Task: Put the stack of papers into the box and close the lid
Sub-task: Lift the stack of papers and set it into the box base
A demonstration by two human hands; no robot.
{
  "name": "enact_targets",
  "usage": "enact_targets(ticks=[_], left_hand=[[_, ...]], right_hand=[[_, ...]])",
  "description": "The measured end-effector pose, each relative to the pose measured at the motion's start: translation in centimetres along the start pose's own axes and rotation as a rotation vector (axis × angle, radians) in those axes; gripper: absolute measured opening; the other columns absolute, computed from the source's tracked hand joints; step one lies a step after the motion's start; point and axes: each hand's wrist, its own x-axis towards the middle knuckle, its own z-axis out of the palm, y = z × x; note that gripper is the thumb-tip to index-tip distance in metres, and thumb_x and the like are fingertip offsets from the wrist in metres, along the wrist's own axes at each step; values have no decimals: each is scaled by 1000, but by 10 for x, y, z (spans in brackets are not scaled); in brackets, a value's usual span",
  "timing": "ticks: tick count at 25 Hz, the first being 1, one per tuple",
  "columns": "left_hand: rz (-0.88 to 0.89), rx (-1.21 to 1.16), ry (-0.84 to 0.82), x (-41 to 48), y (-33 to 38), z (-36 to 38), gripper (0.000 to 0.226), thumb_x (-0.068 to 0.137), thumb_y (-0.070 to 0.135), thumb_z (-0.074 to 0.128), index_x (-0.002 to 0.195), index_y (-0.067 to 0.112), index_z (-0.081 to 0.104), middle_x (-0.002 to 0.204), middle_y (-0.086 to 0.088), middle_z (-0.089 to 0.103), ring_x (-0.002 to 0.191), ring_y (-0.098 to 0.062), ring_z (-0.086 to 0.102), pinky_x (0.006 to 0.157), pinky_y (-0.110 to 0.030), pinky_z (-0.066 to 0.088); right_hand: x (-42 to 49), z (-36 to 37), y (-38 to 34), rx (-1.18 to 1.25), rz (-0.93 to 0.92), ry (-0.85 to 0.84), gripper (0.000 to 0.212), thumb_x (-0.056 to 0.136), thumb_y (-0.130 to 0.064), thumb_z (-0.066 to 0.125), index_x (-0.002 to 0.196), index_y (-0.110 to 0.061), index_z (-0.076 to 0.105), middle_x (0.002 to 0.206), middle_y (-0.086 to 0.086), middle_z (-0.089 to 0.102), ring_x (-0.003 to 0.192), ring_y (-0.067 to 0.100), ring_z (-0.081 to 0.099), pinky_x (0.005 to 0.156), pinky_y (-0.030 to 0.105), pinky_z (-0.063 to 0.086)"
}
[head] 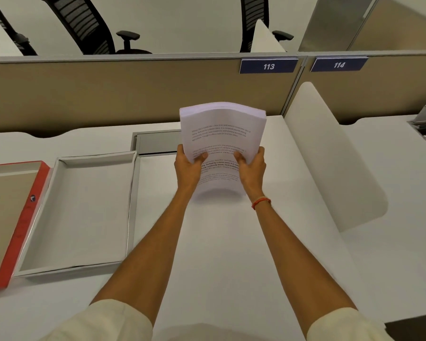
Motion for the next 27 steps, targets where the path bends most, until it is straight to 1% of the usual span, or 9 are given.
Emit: enact_targets(ticks=[3,6,9,11,16,20,22,24,27], left_hand=[[10,-22,-12,-9,-16,-6,54,84,18,73,132,15,47,122,-5,61,103,-19,62,81,-28,56],[6,-6,-26,-12,-25,-12,59,80,21,76,131,18,47,124,-5,62,107,-20,62,87,-35,56],[5,28,-70,-11,-29,-18,67,71,34,81,127,25,46,124,1,61,110,-21,62,91,-37,54],[-5,33,-87,-14,-31,-19,68,68,34,81,124,27,43,120,4,58,108,-19,61,93,-39,54],[-32,38,-126,-14,-41,-25,63,73,29,78,124,21,42,112,12,57,107,-19,60,92,-44,54],[-34,49,-144,-12,-40,-26,47,85,26,69,125,17,46,119,3,60,104,-20,63,91,-46,55],[-26,54,-135,-8,-37,-26,41,89,21,66,126,15,48,119,1,61,100,-19,63,89,-43,56],[-25,58,-131,-1,-31,-28,41,90,21,66,126,13,49,118,1,62,97,-17,65,86,-40,57],[-50,102,-137,8,-15,-31,42,91,26,64,127,11,47,115,-1,61,87,-12,66,74,-30,60]], right_hand=[[-13,-3,15,33,1,-28,42,90,-20,66,124,-12,43,110,-2,59,88,7,63,72,23,60],[-16,-7,21,54,5,-56,42,88,-21,69,122,-15,45,104,-9,60,93,8,63,80,30,59],[-12,-16,25,35,-7,-82,55,80,-24,78,125,-16,48,112,-1,63,102,16,64,83,31,58],[-11,-21,29,27,-24,-100,60,76,-26,81,126,-18,49,118,3,63,107,19,64,85,32,58],[-10,-21,30,56,-36,-122,62,78,-25,80,130,-20,48,121,3,63,111,22,63,86,33,58],[-11,-17,35,73,-13,-126,53,85,-22,72,131,-18,47,121,5,62,109,23,63,88,40,58],[-11,-14,30,64,2,-115,43,89,-19,68,126,-19,47,117,3,61,103,17,64,88,42,58],[-7,-10,20,37,26,-114,39,91,-17,65,124,-16,45,115,2,60,98,15,63,87,42,58],[3,-5,3,-23,67,-141,45,92,-19,63,130,-8,41,122,8,59,103,25,64,78,33,60]])
